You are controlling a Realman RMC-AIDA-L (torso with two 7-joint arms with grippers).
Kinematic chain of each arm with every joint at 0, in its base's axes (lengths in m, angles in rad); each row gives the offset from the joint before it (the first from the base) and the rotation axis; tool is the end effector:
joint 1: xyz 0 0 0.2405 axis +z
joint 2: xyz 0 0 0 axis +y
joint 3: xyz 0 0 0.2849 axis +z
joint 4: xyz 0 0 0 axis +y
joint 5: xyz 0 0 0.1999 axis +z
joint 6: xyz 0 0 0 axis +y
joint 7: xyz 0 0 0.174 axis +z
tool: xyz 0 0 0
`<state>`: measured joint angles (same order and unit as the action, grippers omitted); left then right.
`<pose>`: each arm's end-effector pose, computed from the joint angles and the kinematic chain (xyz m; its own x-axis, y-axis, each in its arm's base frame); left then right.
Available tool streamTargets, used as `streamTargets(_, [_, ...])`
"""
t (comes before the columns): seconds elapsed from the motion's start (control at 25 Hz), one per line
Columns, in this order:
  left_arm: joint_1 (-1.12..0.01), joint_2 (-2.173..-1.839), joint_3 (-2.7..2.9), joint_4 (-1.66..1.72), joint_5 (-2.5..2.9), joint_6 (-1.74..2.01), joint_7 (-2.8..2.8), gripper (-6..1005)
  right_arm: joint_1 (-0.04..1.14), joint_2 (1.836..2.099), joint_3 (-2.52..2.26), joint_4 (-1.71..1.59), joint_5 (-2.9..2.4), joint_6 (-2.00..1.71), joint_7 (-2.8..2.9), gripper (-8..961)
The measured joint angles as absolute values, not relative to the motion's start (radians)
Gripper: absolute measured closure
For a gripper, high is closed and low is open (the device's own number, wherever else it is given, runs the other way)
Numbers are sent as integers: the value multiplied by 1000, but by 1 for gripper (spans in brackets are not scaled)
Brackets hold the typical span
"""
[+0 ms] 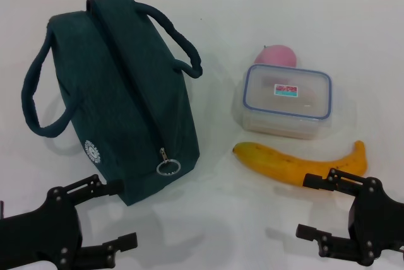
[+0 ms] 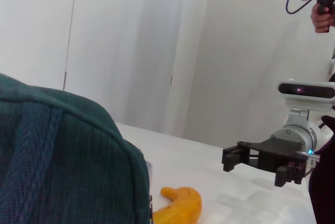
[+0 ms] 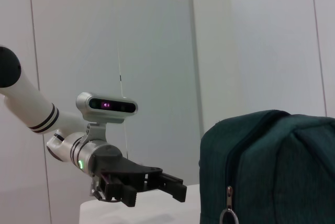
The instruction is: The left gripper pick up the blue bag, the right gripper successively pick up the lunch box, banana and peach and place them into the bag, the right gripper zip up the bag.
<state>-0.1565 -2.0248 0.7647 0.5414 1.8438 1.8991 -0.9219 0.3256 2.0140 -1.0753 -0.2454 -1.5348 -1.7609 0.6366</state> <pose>-0.3246 0.1923 -0.0238 0.7380 0.1892 0.6478 0.3395 -0.9337 -0.1141 0.2901 0.2269 -0.0662 0.7232 -0.0209 -0.6903 -0.1927 -0.9660 -0.1725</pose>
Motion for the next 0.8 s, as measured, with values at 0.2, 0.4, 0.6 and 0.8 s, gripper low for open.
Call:
streamTargets(0.2, [-156, -2025, 769, 541, 1844, 1899, -923, 130, 325, 2014, -1075, -245, -1533, -1762, 637, 233])
streamTargets(0.4, [-156, -2025, 767, 541, 1844, 1900, -923, 131, 324, 2014, -1075, -245, -1532, -1761, 637, 234])
streamTargets(0.6, [-157, -2025, 765, 541, 1843, 1907, -943, 132, 323, 2014, -1075, -245, -1531, -1761, 637, 236])
streamTargets(0.8, [-157, -2019, 764, 547, 1828, 1998, -1054, 133, 324, 2014, -1074, -245, -1530, -1761, 637, 238])
